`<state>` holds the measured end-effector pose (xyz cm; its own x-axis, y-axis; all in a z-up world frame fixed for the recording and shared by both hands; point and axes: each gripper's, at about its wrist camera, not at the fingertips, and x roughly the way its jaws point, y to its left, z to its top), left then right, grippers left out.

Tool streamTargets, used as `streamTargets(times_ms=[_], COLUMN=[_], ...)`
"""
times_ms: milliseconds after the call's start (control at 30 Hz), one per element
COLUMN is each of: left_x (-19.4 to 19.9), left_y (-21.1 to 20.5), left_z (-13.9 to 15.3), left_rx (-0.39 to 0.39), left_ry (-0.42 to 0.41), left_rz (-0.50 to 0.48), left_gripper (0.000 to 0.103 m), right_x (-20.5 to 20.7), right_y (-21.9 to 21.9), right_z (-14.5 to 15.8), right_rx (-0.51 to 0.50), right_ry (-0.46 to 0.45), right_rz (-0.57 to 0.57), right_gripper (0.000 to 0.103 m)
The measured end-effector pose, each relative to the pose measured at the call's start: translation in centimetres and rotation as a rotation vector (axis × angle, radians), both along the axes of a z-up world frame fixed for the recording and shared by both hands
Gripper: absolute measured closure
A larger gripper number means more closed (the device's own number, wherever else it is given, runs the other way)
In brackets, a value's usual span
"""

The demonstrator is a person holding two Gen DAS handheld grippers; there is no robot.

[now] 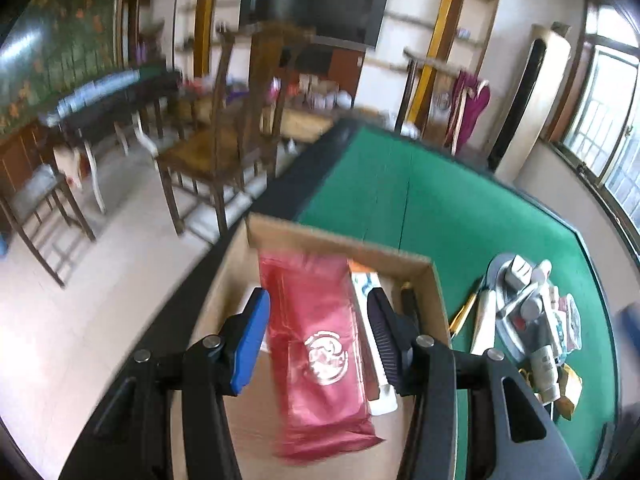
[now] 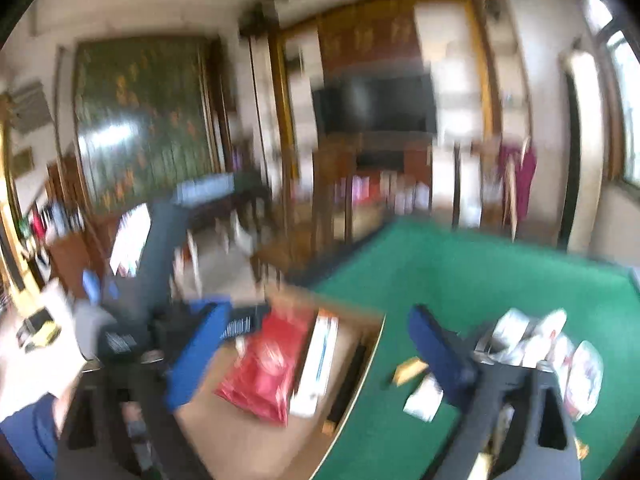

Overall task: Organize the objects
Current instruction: 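Move both tools back over the pile of toiletries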

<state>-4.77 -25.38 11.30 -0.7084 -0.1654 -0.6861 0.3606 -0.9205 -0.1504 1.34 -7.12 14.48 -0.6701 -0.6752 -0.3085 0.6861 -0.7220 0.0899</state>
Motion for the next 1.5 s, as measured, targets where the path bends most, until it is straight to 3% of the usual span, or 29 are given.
streamTargets(times_ms=[33,100,167,267,400,533,600,733,833,867,933,1000,1100,1233,1500], left_x=[0.7,1.7,2.4,2.9,2.7,2.6,2.9,3.4,2.7,2.3,1.0,-0.2,-1.1,-1.2,-2.3], left_y=[0.3,0.8,1.5,2.5,2.9,3.3,4.2,9.1,13.5,14.7,16.9,18.6,20.4,22.1,24.0], left_z=[0.8,2.0,2.9,3.5,3.4,3.0,3.1,3.1,1.8,1.0,-1.4,-3.8,-6.7,-8.0,-7.6], left_rx=[-0.012,-0.028,-0.044,-0.045,-0.064,-0.027,0.011,0.017,0.044,0.075,0.161,0.238,0.251,0.236,0.153], left_ry=[0.033,0.074,0.099,0.121,0.108,0.076,0.065,0.050,-0.007,-0.042,-0.141,-0.223,-0.315,-0.328,-0.314], left_rz=[0.003,0.002,-0.005,-0.028,-0.029,-0.044,-0.096,-0.262,-0.391,-0.421,-0.469,-0.478,-0.434,-0.413,-0.413], left_gripper=[0.054,0.054,0.054,0.053,0.052,0.052,0.051,0.036,0.035,0.035,0.035,0.035,0.035,0.035,0.035], right_x=[1.2,2.3,2.6,2.7,1.8,2.0,1.5,-0.5,-2.7,-3.7,-5.0,-5.9,-6.4,-6.5,-6.7], right_y=[1.2,2.2,3.1,5.6,10.0,14.3,15.8,19.6,22.1,22.8,23.9,24.8,25.9,27.3,27.8], right_z=[0.8,1.6,1.6,1.0,0.4,0.0,-0.6,-3.4,-5.7,-6.8,-8.4,-9.6,-10.1,-10.0,-10.1], right_rx=[-0.045,-0.035,0.015,0.010,-0.040,-0.019,0.033,0.117,0.119,0.120,0.101,0.075,0.027,-0.046,-0.074], right_ry=[0.072,0.126,0.108,0.082,0.006,0.015,0.006,-0.093,-0.205,-0.266,-0.343,-0.389,-0.426,-0.448,-0.465], right_rz=[-0.007,-0.004,-0.007,0.014,-0.008,-0.049,-0.076,-0.165,-0.203,-0.230,-0.242,-0.257,-0.267,-0.262,-0.268], right_gripper=[0.000,0.000,0.000,0.000,0.000,0.000,0.000,0.000,0.007,0.012,0.013,0.013,0.013,0.013,0.013])
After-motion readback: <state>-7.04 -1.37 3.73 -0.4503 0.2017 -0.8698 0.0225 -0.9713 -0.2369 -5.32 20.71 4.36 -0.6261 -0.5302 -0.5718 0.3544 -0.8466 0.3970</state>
